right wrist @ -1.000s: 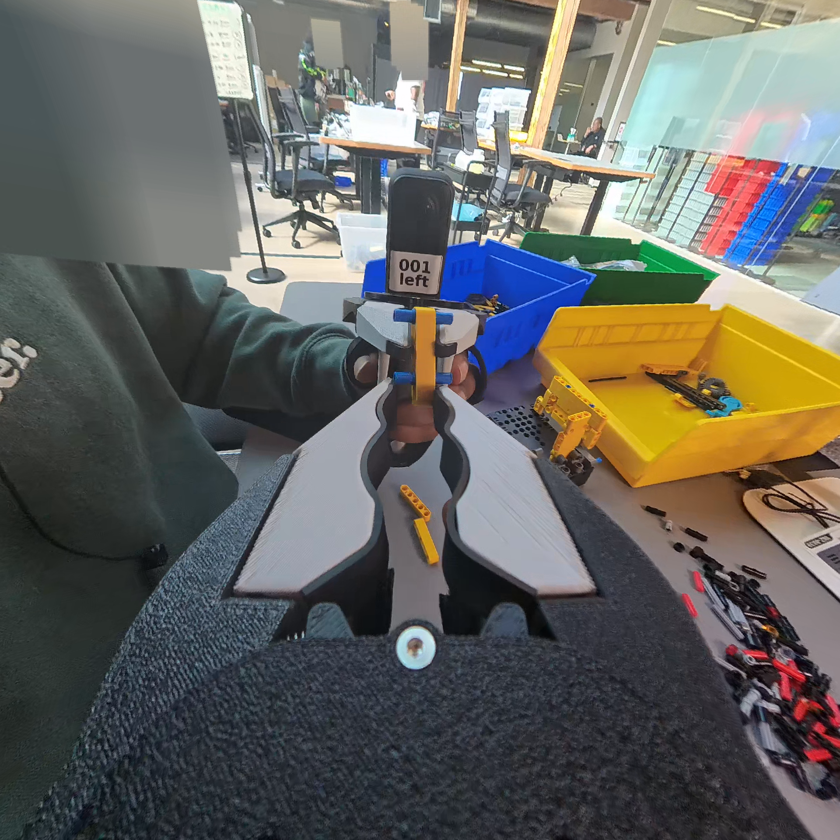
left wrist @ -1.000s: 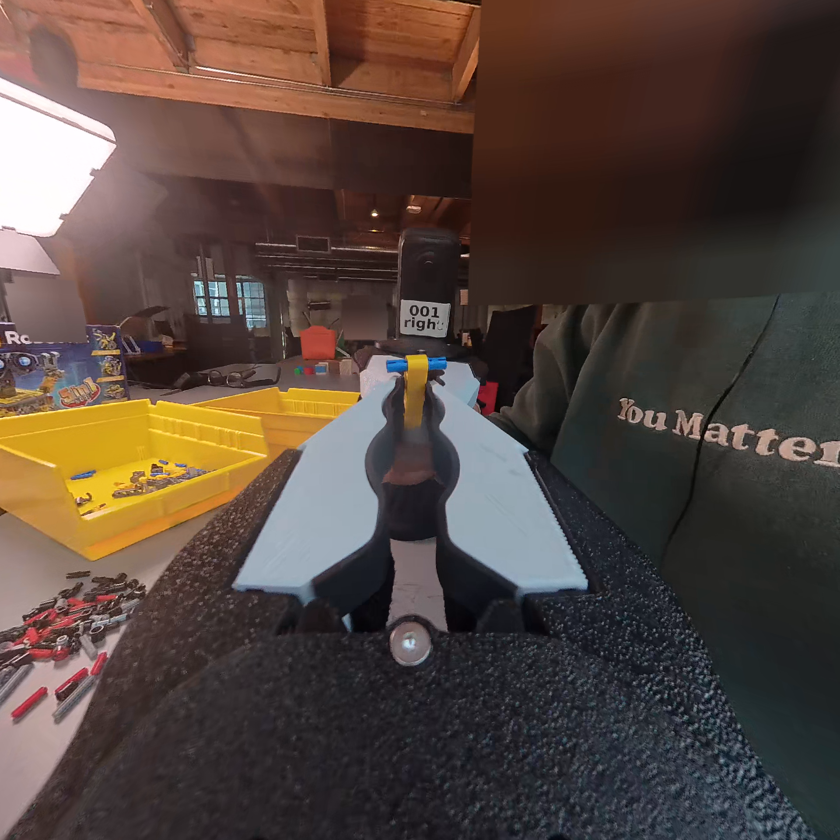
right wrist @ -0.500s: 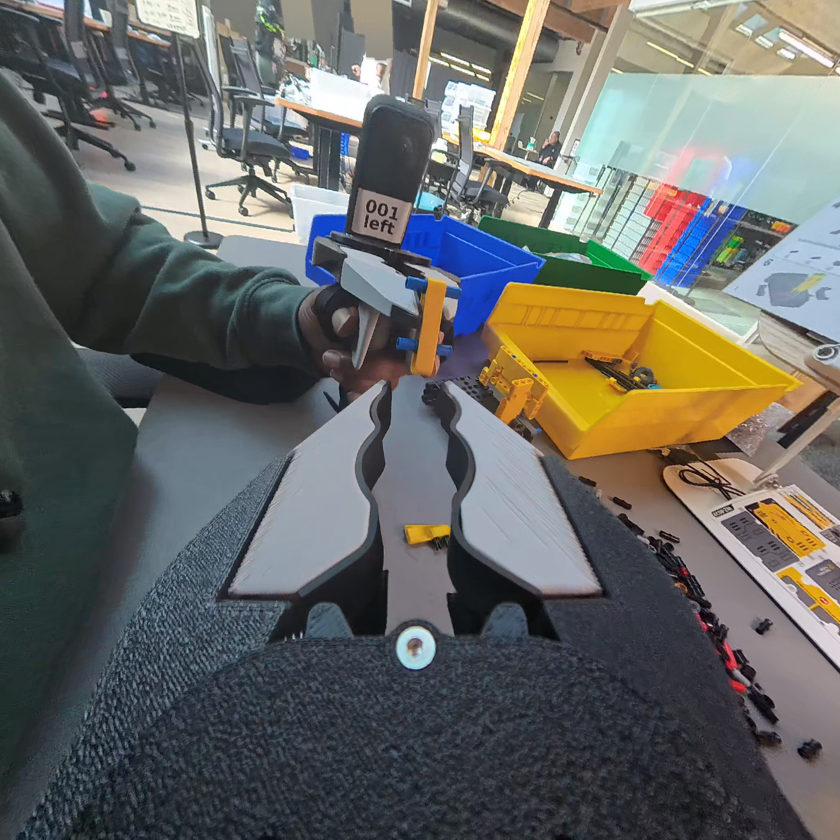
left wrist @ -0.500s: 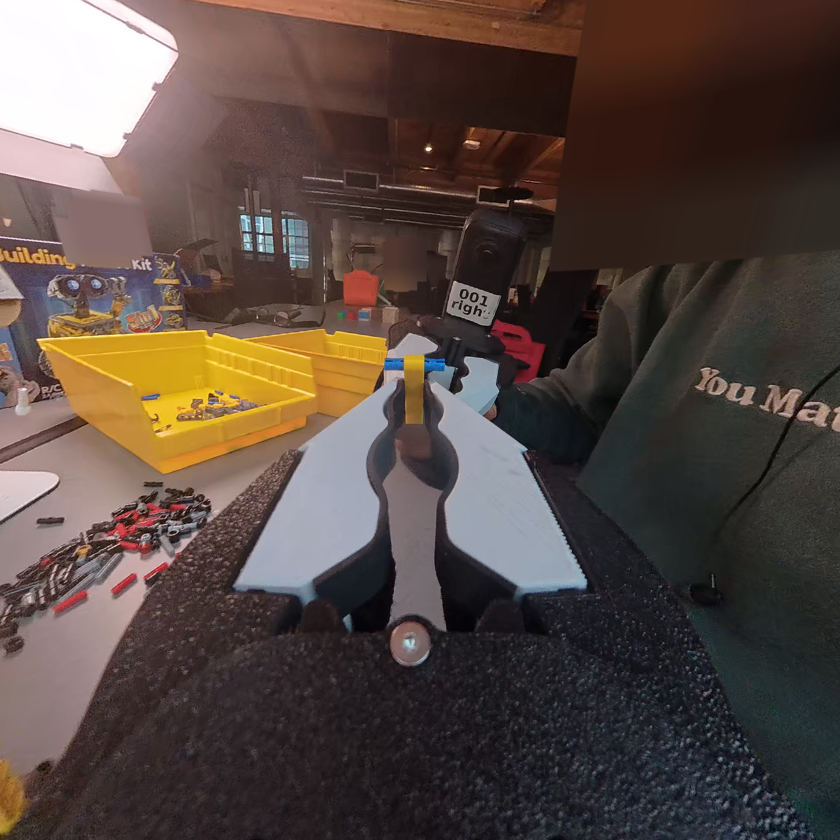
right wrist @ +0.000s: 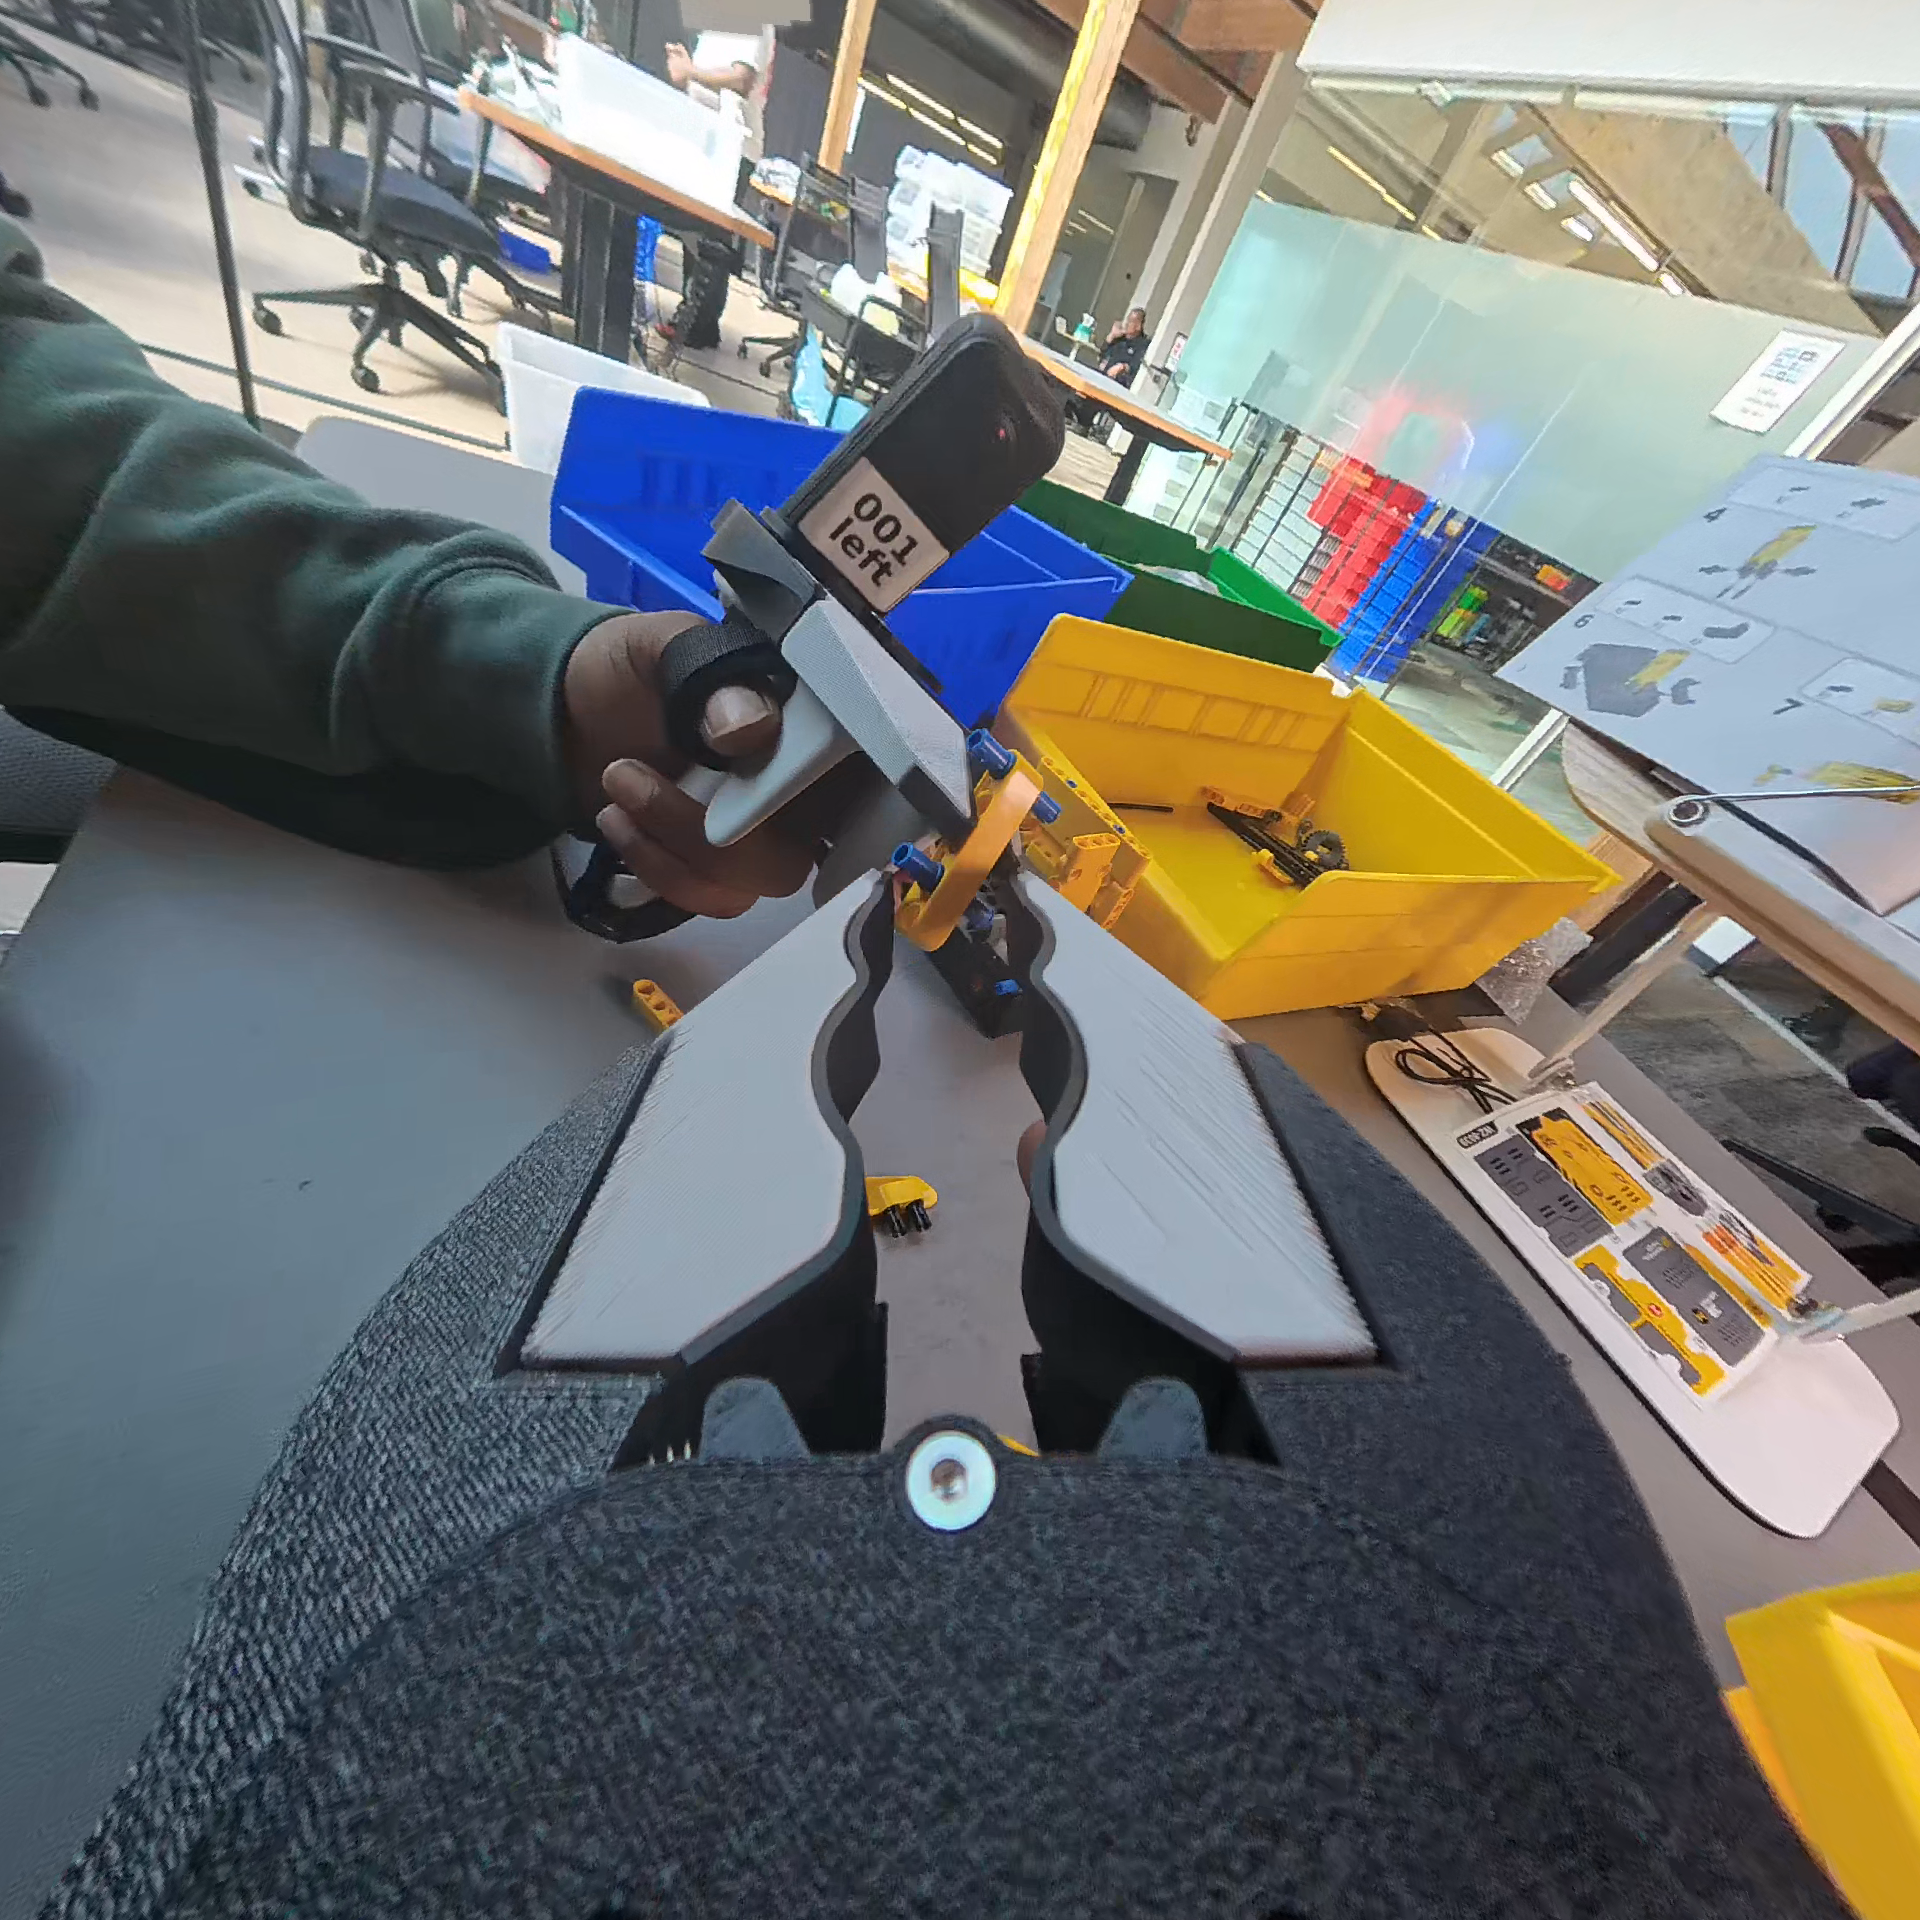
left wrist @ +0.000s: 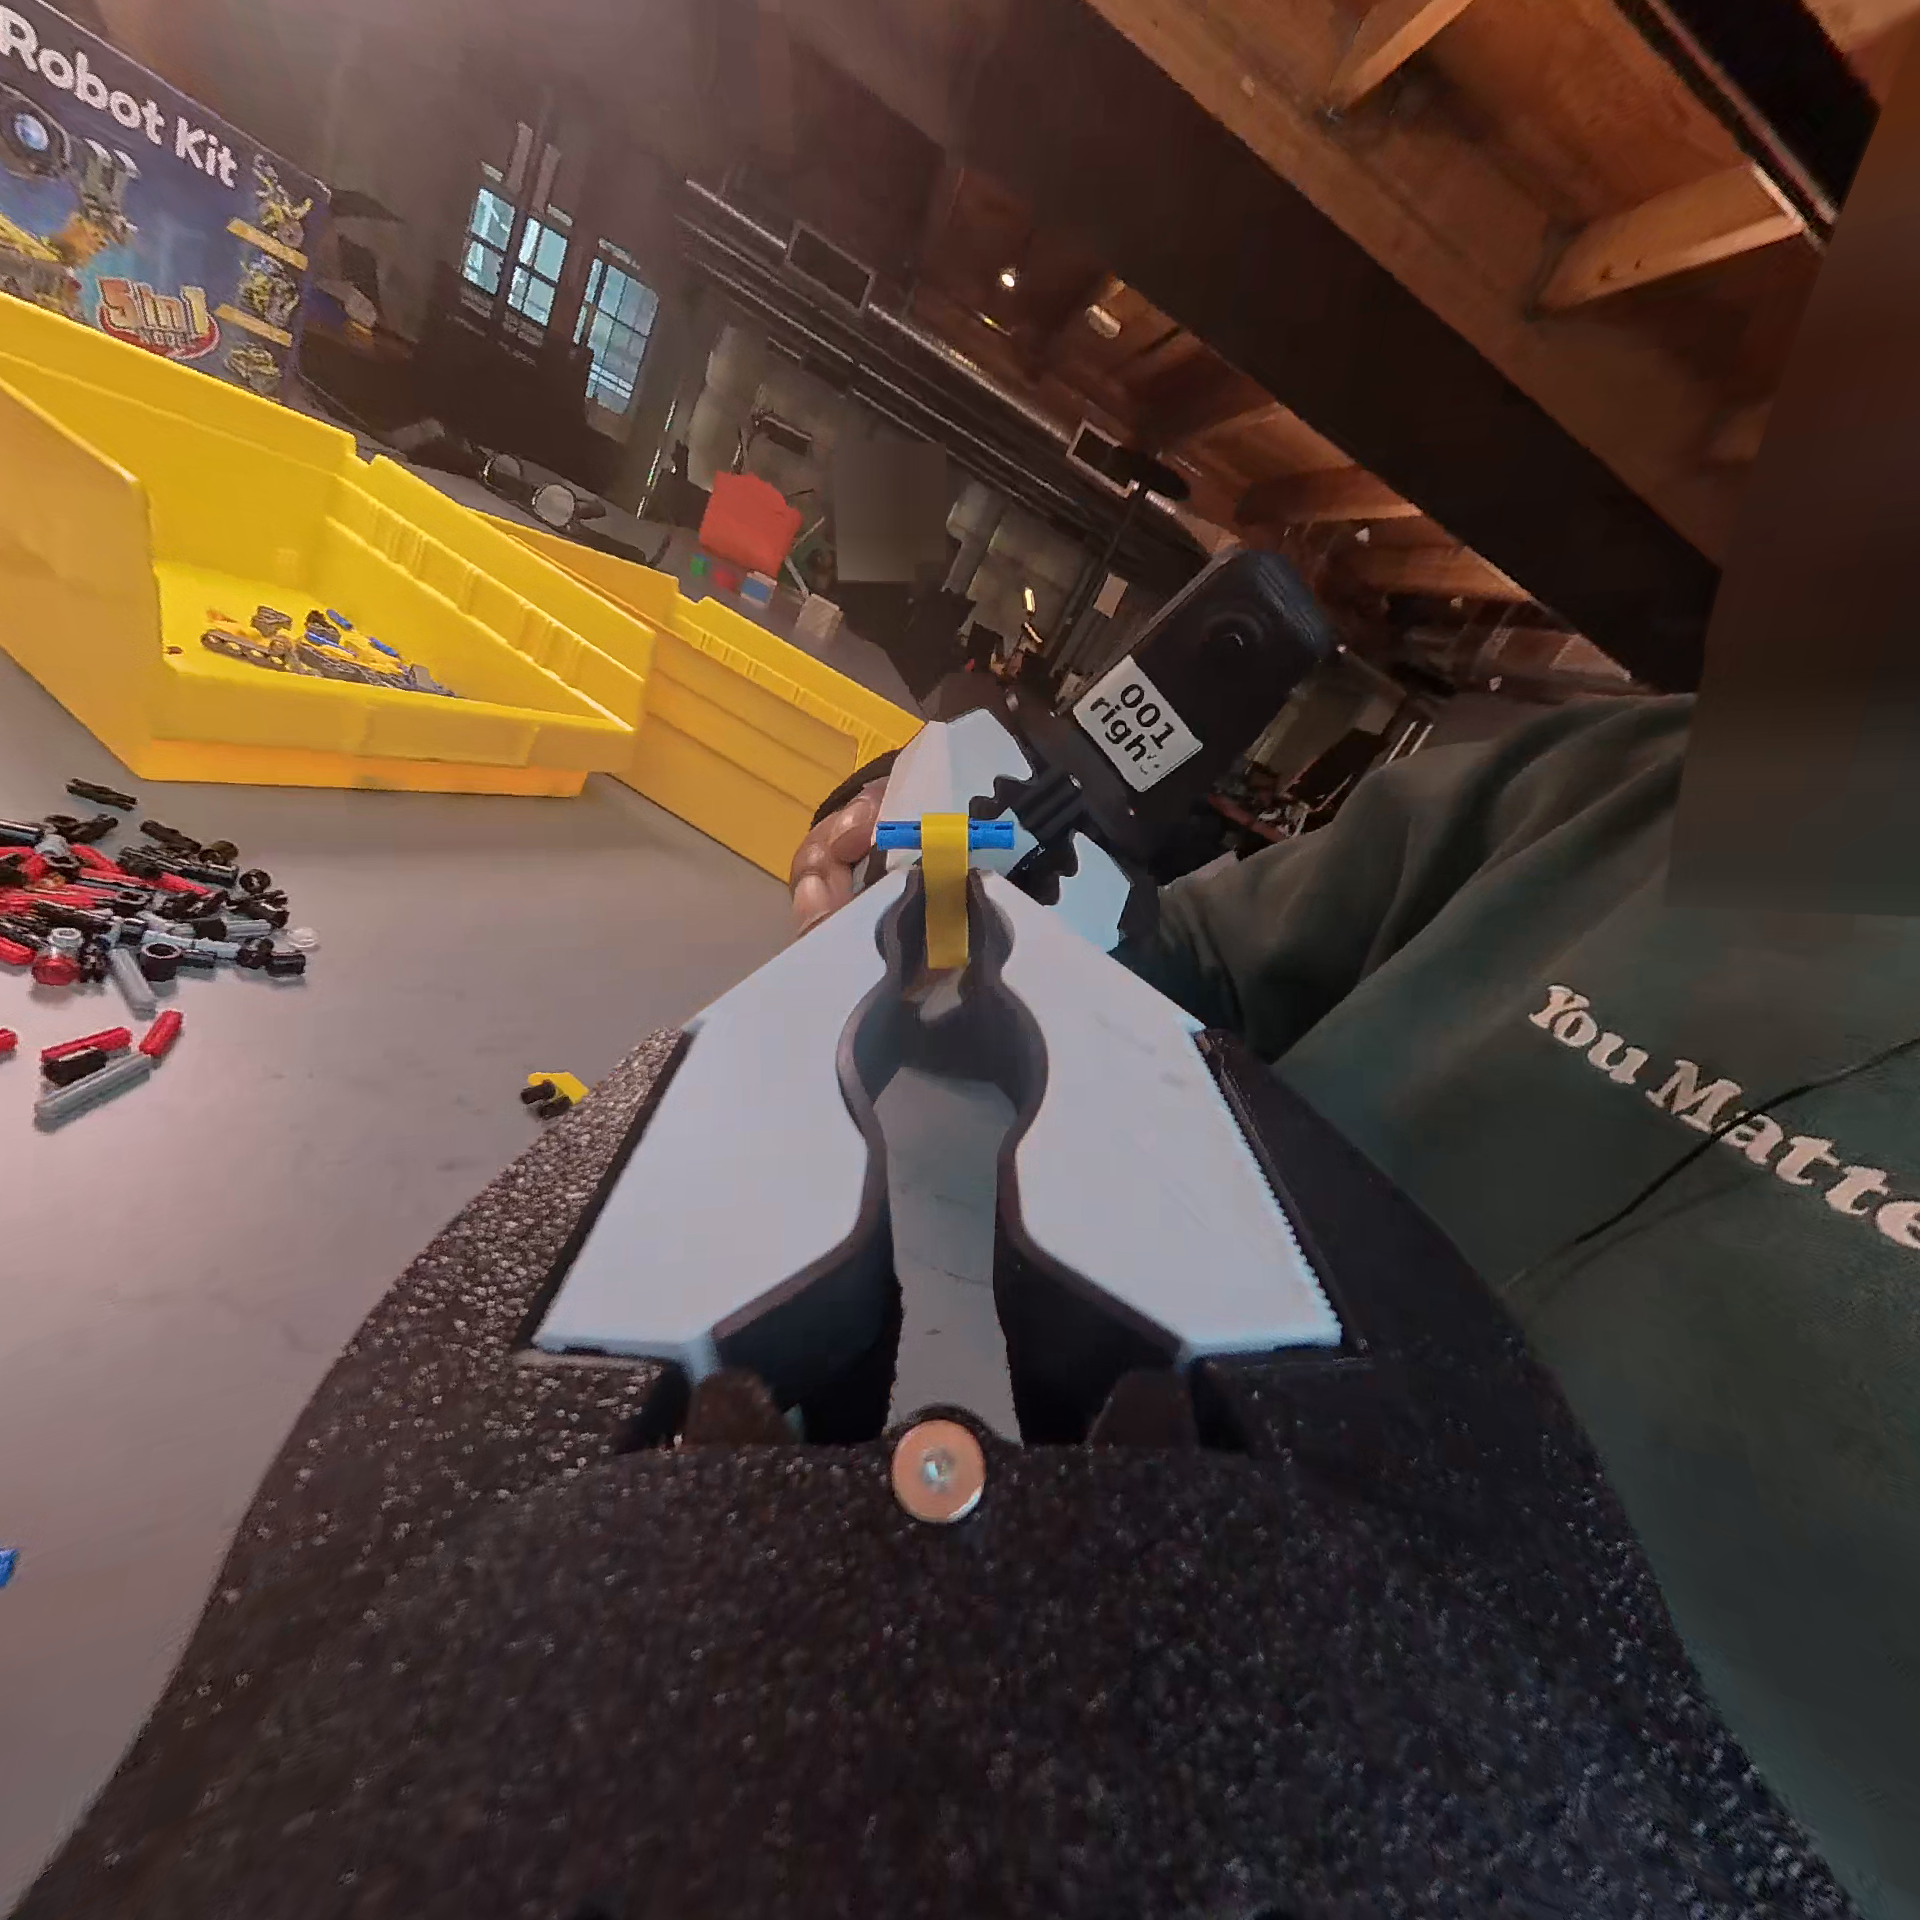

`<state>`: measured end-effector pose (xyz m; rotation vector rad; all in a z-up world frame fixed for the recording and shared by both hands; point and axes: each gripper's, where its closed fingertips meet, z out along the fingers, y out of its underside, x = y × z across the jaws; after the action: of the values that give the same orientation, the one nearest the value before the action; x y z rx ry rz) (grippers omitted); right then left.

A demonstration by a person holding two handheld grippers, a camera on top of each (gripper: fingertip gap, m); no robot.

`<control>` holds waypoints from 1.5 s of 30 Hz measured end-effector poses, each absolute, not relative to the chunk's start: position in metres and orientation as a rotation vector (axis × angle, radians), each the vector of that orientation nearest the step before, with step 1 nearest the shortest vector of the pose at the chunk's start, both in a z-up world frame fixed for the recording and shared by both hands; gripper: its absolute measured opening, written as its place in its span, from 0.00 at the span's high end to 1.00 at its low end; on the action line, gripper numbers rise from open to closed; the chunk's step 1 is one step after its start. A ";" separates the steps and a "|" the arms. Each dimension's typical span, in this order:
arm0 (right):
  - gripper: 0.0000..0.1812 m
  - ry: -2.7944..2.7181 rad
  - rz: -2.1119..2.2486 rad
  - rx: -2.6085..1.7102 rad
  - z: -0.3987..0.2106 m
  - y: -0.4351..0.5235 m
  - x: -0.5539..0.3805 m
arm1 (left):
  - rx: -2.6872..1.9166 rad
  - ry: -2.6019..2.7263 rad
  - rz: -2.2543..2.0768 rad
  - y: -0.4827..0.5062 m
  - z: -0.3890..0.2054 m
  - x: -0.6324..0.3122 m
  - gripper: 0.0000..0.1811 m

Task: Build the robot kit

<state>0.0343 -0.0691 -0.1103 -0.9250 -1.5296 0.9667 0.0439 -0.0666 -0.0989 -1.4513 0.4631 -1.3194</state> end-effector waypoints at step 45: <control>0.82 -2.173 0.358 -1.151 -0.219 -0.069 0.089 | -2.109 0.897 -0.542 -0.059 -0.224 0.040 0.92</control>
<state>0.0889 -0.0694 -0.2186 -1.1514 -2.1734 0.3581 0.0400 -0.0586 -0.2245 -2.1087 0.8969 -0.5424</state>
